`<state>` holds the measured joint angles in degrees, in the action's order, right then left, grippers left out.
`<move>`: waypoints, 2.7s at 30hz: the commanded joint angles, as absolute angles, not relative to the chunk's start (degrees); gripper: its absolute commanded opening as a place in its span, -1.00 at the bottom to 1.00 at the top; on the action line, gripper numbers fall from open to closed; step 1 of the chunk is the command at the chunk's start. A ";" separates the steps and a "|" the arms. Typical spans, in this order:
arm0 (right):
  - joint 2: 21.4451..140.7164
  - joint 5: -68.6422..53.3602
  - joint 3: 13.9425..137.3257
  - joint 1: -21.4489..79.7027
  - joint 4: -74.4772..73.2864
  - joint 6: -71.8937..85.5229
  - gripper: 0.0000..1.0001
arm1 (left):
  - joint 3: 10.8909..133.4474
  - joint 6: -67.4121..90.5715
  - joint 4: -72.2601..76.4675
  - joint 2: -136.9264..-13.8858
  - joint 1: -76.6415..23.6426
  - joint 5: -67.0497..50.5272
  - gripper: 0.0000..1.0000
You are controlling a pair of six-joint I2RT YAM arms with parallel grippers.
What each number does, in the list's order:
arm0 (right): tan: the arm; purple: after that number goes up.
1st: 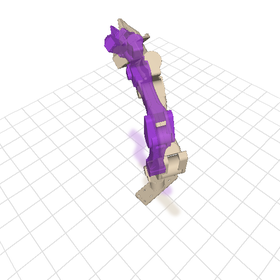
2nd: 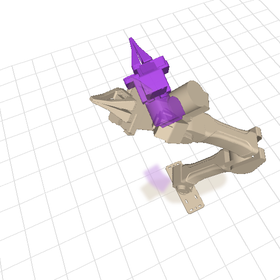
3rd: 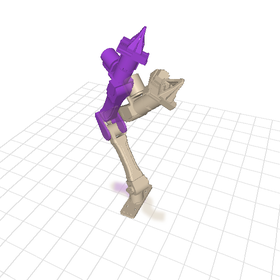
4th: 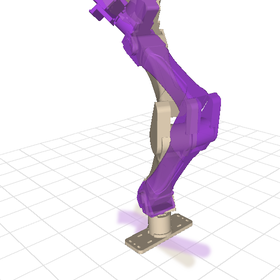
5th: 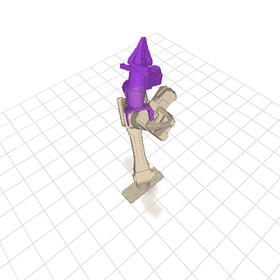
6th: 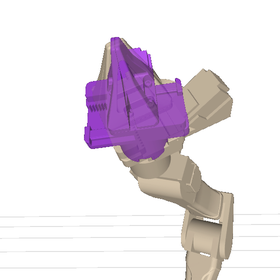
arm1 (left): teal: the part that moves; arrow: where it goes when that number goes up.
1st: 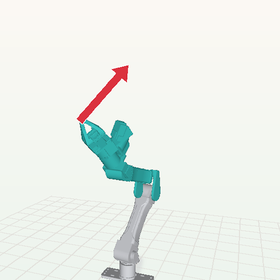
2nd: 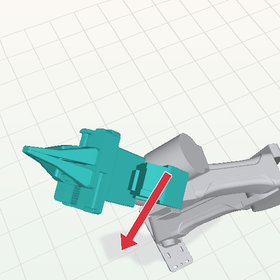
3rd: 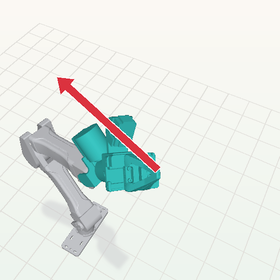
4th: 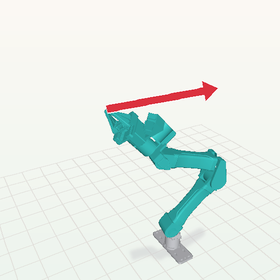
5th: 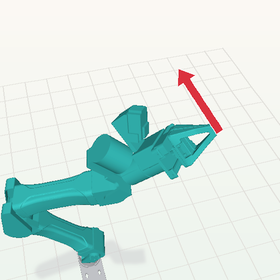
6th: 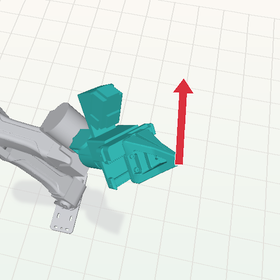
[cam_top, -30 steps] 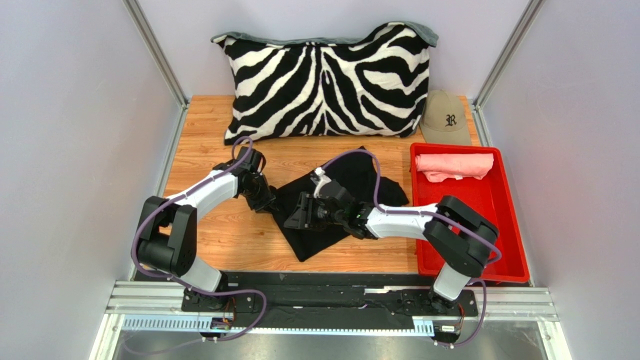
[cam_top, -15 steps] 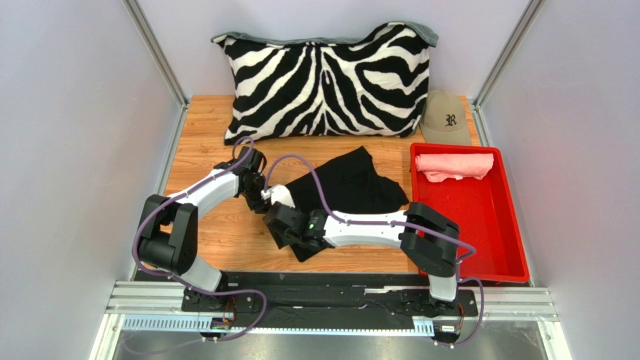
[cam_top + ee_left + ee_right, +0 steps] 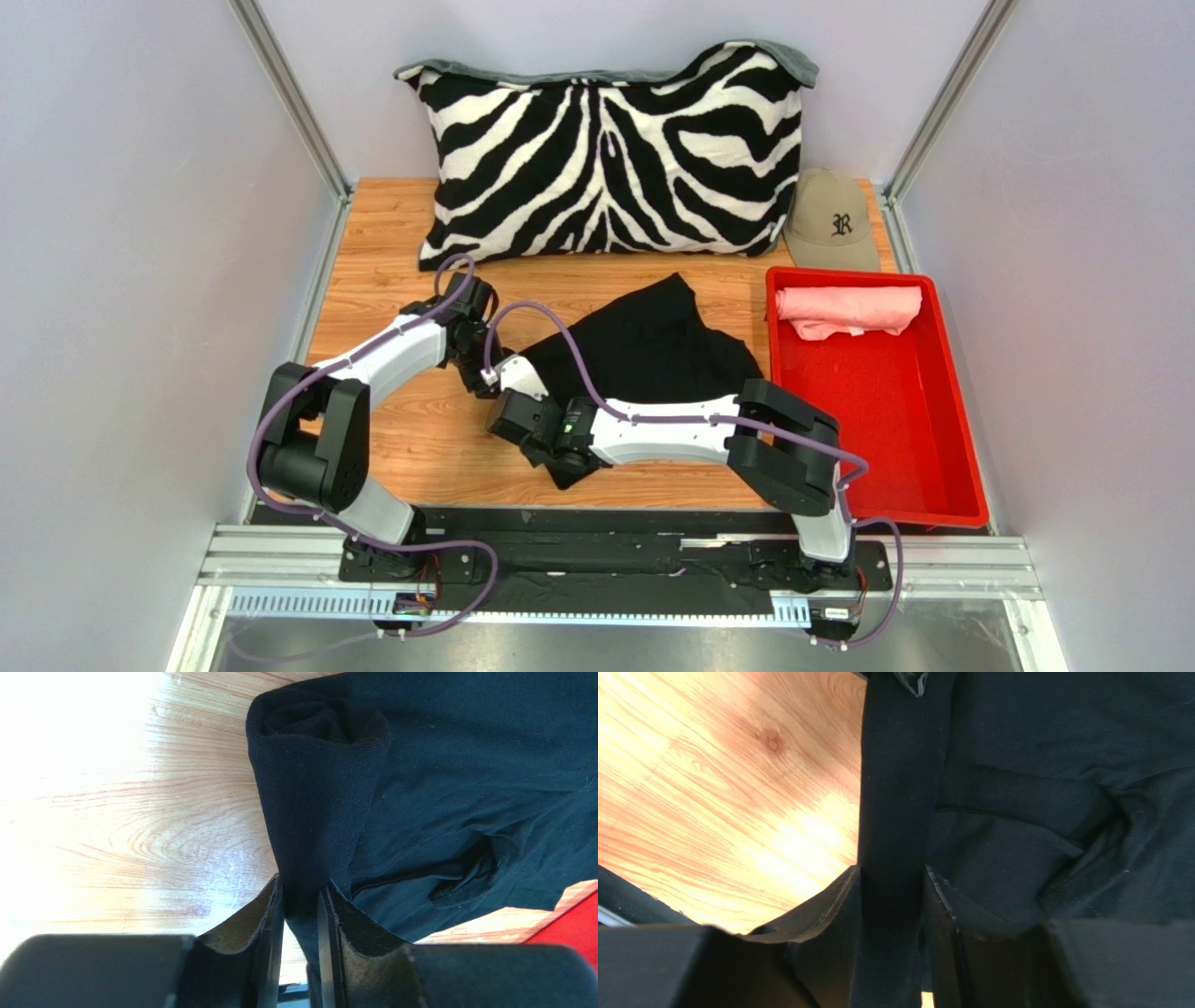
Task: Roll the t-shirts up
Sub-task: Roll the T-shirt to the center of the board.
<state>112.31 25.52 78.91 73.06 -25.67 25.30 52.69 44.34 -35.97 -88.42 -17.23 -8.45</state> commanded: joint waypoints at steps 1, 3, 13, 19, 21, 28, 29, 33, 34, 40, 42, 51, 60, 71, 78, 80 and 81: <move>108.11 17.42 73.59 69.71 -20.32 28.37 -0.28 | 54.84 42.19 -37.09 -88.07 -17.40 -8.35 -0.26; 105.65 10.94 70.42 66.82 -15.84 30.40 -0.30 | 54.93 41.31 -36.57 -87.11 -17.32 -9.48 -0.09; 102.92 -16.33 53.71 54.15 7.54 45.43 -0.37 | 49.15 39.11 -28.58 -78.05 -14.76 -17.75 0.11; 106.69 -27.32 47.99 49.22 24.49 56.76 -0.40 | 41.50 41.74 -18.03 -74.35 -14.77 -21.97 0.11; 107.57 -29.18 46.50 48.26 27.06 59.83 -0.40 | 40.35 42.19 -16.53 -75.23 -14.77 -22.59 0.11; 110.30 -31.99 43.77 46.76 35.75 66.78 -0.41 | 35.43 45.96 -8.01 -77.16 -14.77 -21.97 0.21; 111.00 -32.60 43.51 46.50 36.55 67.49 -0.41 | 34.98 46.58 -5.65 -78.04 -14.77 -22.06 0.21; 112.67 -33.84 42.37 45.97 40.25 70.57 -0.42 | 33.22 49.13 -1.67 -80.33 -14.85 -21.10 0.22; 112.85 -33.92 41.93 45.88 41.30 71.53 -0.42 | 32.96 49.39 -0.97 -80.85 -14.85 -20.66 0.22; 113.47 -34.54 40.96 45.18 43.59 72.86 -0.42 | 32.87 51.15 -0.61 -82.52 -15.64 -16.71 0.21; 113.73 -35.15 40.70 45.00 44.73 74.18 -0.42 | 33.66 51.41 -1.40 -82.70 -16.69 -13.81 0.19; 112.68 -35.86 41.13 45.00 45.09 74.01 -0.36 | 39.19 54.23 -13.44 -82.53 -22.14 1.48 0.01; 96.79 -12.87 50.52 51.58 0.34 44.94 0.02 | 45.61 51.51 -29.70 -80.86 -23.64 4.75 -0.49; 96.58 22.31 64.77 72.85 -17.22 27.96 0.10 | 45.87 47.82 -39.90 -77.70 -23.64 2.64 -0.50; 105.02 35.41 74.08 82.17 -23.45 19.96 0.15 | 47.72 46.06 -43.50 -80.24 -23.55 1.06 -0.50; 108.09 38.75 77.16 84.19 -24.69 19.25 0.16 | 47.81 46.05 -43.59 -80.59 -23.55 0.44 -0.50; 109.41 39.63 78.13 84.63 -26.35 18.99 0.17 | 47.99 46.05 -43.68 -80.94 -23.55 0.35 -0.50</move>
<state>105.12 28.82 72.84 82.50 -20.91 23.77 45.91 47.83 -40.38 -79.85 -23.70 1.58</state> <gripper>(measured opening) 0.575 0.258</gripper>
